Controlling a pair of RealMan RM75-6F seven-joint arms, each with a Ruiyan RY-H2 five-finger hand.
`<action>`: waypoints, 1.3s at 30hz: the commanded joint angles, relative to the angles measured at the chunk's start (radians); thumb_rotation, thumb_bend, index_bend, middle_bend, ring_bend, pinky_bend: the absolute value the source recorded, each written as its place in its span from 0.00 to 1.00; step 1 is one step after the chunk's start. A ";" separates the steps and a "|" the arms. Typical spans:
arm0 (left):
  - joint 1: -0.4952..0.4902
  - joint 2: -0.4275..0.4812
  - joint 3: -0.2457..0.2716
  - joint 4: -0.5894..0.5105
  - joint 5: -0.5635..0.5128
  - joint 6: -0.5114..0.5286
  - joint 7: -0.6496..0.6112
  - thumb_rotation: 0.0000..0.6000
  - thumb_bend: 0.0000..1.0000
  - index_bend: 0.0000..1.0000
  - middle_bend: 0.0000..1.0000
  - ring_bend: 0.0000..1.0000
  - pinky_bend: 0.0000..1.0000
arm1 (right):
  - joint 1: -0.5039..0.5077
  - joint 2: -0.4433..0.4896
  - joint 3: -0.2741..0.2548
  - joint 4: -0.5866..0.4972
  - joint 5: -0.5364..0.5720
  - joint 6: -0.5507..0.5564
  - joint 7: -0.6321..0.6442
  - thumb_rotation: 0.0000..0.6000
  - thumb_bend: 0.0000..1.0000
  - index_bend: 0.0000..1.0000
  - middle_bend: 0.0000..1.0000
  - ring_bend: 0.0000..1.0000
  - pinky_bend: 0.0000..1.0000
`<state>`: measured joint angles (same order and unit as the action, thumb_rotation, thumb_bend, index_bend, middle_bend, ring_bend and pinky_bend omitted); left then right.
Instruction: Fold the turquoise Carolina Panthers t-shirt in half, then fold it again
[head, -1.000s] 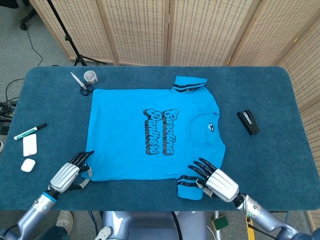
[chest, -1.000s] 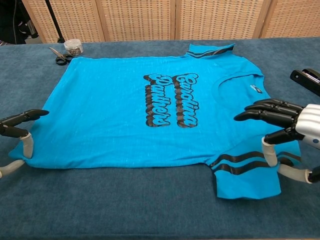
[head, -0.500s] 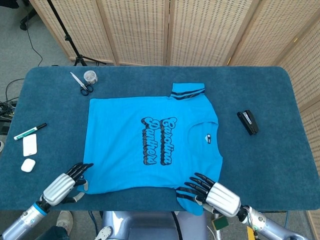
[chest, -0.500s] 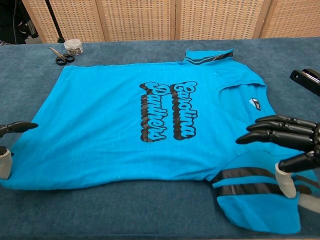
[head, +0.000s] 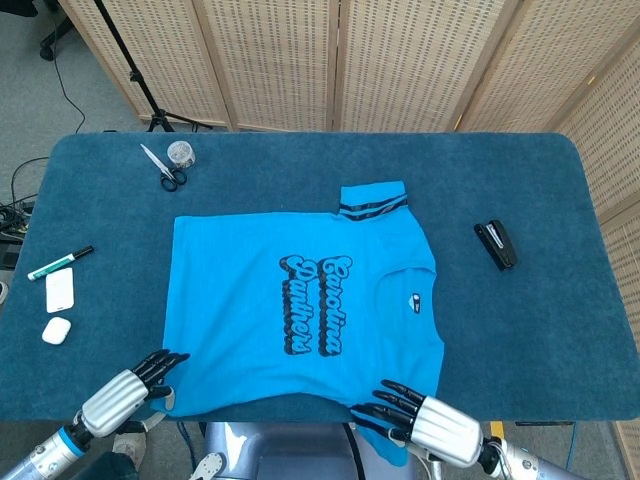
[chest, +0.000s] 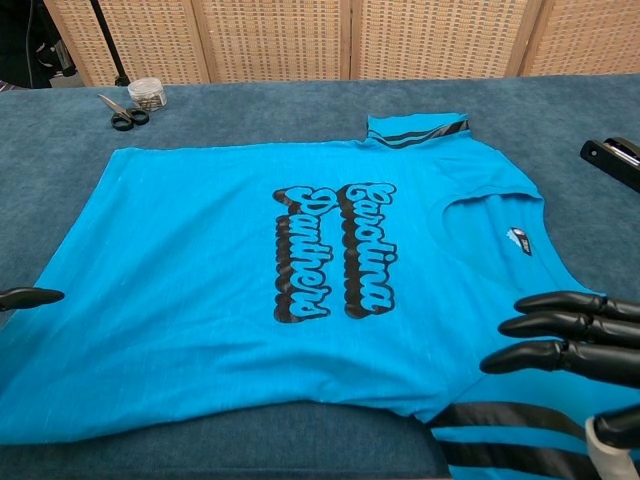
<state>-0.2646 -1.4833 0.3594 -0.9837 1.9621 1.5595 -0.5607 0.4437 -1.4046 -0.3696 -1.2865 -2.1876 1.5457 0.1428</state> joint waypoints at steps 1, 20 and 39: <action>0.003 -0.005 0.007 0.010 0.008 0.003 -0.002 1.00 0.52 0.69 0.00 0.00 0.00 | -0.002 0.003 -0.004 -0.002 -0.005 -0.001 -0.004 1.00 0.57 0.64 0.12 0.00 0.00; 0.010 -0.016 0.063 0.028 0.081 0.031 0.015 1.00 0.52 0.69 0.00 0.00 0.00 | -0.029 0.040 -0.042 0.001 -0.063 0.036 -0.010 1.00 0.57 0.64 0.12 0.00 0.00; 0.021 -0.005 0.079 0.026 0.126 0.098 0.053 1.00 0.52 0.69 0.00 0.00 0.00 | -0.059 0.040 -0.060 0.009 -0.129 0.086 -0.030 1.00 0.57 0.64 0.12 0.00 0.00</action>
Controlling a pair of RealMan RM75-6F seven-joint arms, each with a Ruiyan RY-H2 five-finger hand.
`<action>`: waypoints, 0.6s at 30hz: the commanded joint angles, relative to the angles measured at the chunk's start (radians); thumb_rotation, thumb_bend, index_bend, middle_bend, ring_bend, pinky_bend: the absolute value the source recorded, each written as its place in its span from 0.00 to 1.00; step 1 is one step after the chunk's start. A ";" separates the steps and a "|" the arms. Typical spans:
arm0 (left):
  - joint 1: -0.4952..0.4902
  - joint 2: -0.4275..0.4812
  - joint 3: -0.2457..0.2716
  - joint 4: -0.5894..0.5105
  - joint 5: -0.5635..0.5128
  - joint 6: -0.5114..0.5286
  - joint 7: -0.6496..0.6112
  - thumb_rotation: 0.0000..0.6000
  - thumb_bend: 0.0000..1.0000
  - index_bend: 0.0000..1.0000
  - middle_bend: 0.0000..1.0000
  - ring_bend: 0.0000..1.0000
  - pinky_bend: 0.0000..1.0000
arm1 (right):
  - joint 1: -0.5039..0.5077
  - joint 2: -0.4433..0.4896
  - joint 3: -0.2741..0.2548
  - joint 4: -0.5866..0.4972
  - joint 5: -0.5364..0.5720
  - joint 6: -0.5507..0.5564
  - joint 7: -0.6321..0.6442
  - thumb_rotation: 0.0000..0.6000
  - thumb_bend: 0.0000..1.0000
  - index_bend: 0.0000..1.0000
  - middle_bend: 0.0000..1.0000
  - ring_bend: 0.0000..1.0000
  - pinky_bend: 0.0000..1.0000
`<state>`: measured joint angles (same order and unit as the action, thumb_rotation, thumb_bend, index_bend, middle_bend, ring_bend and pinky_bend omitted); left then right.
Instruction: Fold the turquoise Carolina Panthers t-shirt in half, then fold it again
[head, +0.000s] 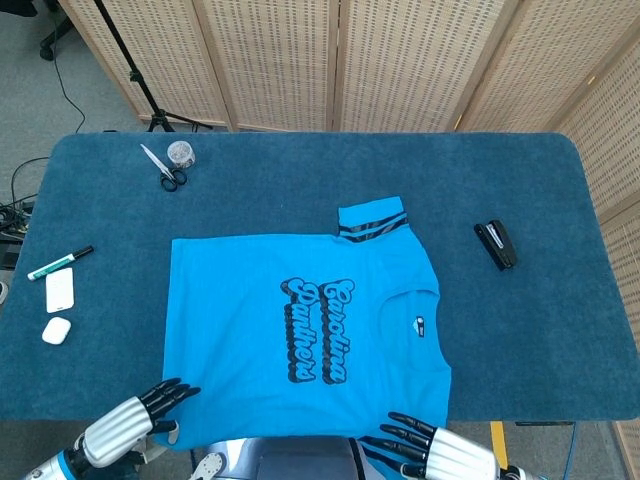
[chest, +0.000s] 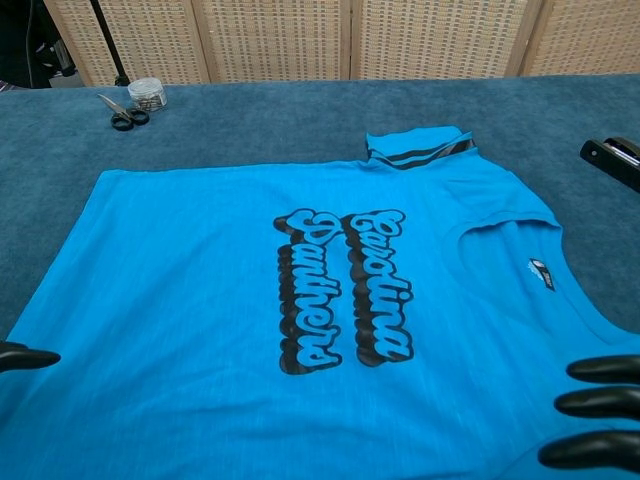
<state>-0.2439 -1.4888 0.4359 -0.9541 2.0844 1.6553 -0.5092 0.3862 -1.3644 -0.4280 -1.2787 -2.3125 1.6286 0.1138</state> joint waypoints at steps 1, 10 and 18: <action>0.000 0.000 0.004 -0.005 0.006 0.003 0.002 1.00 0.52 0.69 0.00 0.00 0.00 | -0.003 0.000 -0.001 0.002 -0.005 0.004 -0.001 1.00 0.57 0.64 0.12 0.00 0.00; -0.002 0.002 0.005 -0.020 0.013 0.005 0.014 1.00 0.52 0.69 0.00 0.00 0.00 | -0.009 0.002 0.000 0.008 -0.016 0.015 0.006 1.00 0.57 0.64 0.12 0.00 0.00; -0.004 0.003 -0.004 -0.022 -0.002 0.001 0.003 1.00 0.52 0.69 0.00 0.00 0.00 | -0.013 0.002 0.014 0.015 0.000 0.025 0.027 1.00 0.57 0.64 0.12 0.00 0.00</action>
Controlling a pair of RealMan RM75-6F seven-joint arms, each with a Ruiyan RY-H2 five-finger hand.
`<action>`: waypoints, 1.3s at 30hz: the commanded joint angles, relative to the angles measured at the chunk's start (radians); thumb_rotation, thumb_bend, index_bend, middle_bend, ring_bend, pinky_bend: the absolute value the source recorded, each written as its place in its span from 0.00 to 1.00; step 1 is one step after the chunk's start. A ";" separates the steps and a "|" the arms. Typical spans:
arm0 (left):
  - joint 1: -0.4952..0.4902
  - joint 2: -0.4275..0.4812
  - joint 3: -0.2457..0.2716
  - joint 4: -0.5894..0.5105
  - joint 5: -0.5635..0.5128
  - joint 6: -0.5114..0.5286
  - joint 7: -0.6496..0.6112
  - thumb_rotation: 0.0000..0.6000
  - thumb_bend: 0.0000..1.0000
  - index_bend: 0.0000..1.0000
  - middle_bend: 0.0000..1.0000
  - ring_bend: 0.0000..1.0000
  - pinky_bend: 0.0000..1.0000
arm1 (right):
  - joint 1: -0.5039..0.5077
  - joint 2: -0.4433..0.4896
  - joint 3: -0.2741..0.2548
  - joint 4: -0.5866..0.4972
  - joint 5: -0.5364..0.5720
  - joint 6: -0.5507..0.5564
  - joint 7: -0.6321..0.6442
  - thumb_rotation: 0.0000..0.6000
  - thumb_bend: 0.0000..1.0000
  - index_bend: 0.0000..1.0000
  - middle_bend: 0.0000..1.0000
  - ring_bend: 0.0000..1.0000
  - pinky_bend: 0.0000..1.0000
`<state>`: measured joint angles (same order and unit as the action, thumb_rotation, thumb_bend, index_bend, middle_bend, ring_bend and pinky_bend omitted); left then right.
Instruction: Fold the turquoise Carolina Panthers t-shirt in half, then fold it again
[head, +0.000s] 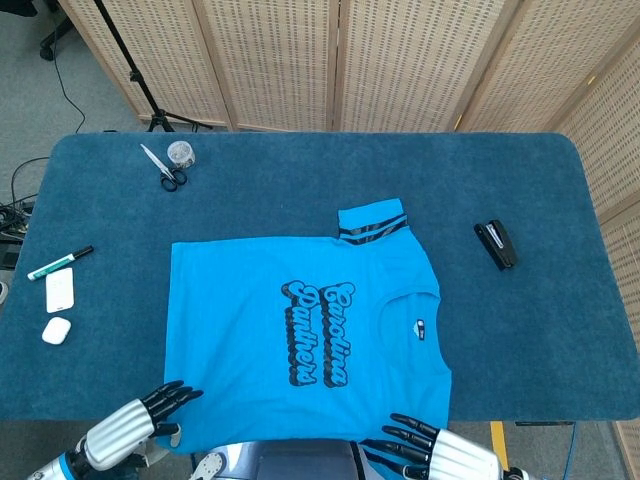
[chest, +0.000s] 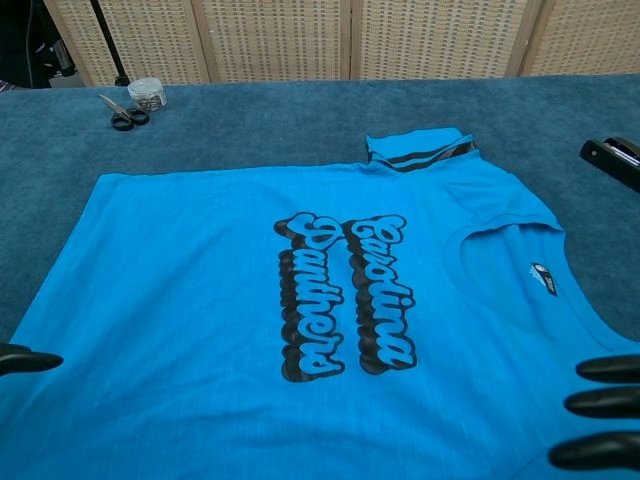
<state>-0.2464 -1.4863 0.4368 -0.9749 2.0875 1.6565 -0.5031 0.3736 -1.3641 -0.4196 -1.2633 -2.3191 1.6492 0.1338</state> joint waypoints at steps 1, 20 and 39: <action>-0.003 0.001 -0.010 -0.003 -0.010 0.000 -0.005 1.00 0.52 0.69 0.00 0.00 0.00 | 0.000 0.003 0.009 -0.001 0.011 0.007 0.010 1.00 0.57 0.64 0.12 0.00 0.00; -0.122 0.147 -0.196 -0.265 -0.202 -0.136 0.074 1.00 0.51 0.69 0.00 0.00 0.00 | 0.065 0.072 0.217 -0.074 0.330 -0.025 0.235 1.00 0.57 0.64 0.12 0.00 0.00; -0.331 0.261 -0.456 -0.484 -0.535 -0.531 0.304 1.00 0.51 0.69 0.00 0.00 0.00 | 0.265 0.079 0.507 -0.089 0.745 -0.423 0.339 1.00 0.57 0.65 0.12 0.00 0.00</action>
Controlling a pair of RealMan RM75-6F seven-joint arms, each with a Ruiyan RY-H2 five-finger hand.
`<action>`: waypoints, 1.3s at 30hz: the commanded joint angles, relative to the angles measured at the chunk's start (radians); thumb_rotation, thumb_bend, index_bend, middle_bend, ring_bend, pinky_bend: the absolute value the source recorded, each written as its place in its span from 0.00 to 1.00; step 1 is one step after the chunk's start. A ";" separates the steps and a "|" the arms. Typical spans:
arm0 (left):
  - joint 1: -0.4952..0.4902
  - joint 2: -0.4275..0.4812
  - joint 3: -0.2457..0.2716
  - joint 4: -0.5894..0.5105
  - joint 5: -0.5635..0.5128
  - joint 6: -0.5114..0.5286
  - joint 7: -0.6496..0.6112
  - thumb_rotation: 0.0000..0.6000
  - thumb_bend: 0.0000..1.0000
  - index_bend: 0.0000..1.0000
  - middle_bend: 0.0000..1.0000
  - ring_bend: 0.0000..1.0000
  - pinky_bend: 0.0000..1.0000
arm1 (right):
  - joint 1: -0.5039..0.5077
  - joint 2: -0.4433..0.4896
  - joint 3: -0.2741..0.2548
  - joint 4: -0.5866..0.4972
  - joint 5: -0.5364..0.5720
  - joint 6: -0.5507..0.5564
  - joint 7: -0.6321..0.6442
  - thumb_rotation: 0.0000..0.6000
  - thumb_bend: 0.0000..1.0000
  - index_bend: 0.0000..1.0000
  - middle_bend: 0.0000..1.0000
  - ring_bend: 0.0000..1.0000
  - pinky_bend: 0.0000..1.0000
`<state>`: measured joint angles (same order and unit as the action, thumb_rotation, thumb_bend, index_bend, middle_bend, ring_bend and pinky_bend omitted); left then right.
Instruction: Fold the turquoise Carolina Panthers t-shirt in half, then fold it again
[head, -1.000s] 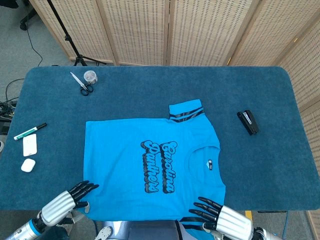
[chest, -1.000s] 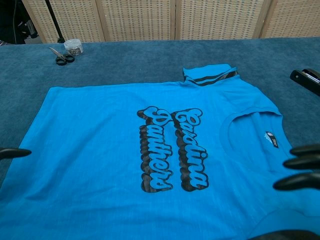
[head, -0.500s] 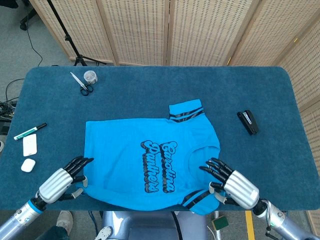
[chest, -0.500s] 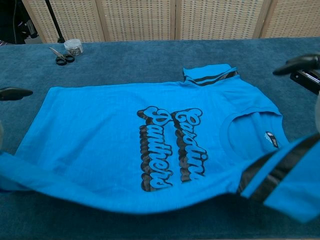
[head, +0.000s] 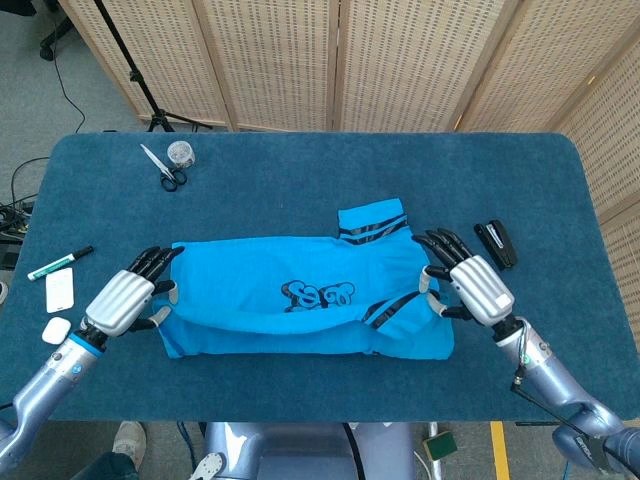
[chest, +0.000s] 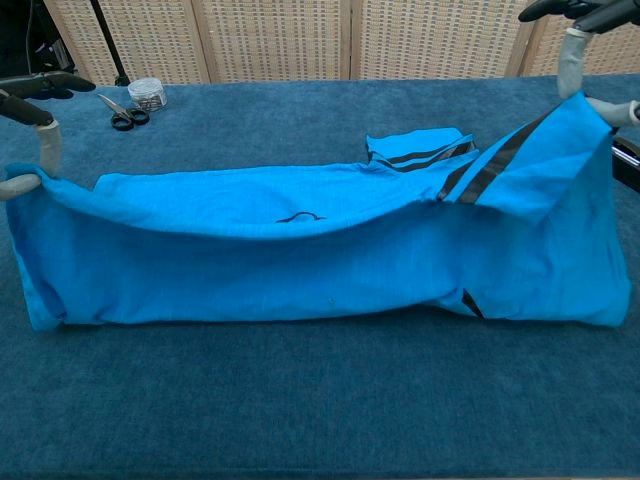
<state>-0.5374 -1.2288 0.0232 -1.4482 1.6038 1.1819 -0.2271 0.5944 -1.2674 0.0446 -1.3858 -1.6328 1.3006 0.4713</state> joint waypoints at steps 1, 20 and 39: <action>-0.054 -0.001 -0.058 -0.006 -0.074 -0.080 0.036 1.00 0.51 0.69 0.00 0.00 0.00 | 0.059 -0.029 0.058 0.054 0.085 -0.106 0.004 1.00 0.57 0.65 0.12 0.00 0.00; -0.206 -0.119 -0.175 0.185 -0.308 -0.350 0.129 1.00 0.51 0.69 0.00 0.00 0.00 | 0.237 -0.269 0.160 0.483 0.253 -0.432 0.091 1.00 0.57 0.65 0.12 0.00 0.00; -0.250 -0.267 -0.192 0.415 -0.391 -0.432 0.154 1.00 0.45 0.63 0.00 0.00 0.00 | 0.302 -0.413 0.146 0.774 0.253 -0.552 0.164 1.00 0.57 0.65 0.12 0.00 0.00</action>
<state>-0.7839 -1.4813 -0.1638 -1.0458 1.2378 0.7628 -0.0991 0.8903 -1.6671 0.1941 -0.6310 -1.3777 0.7583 0.6274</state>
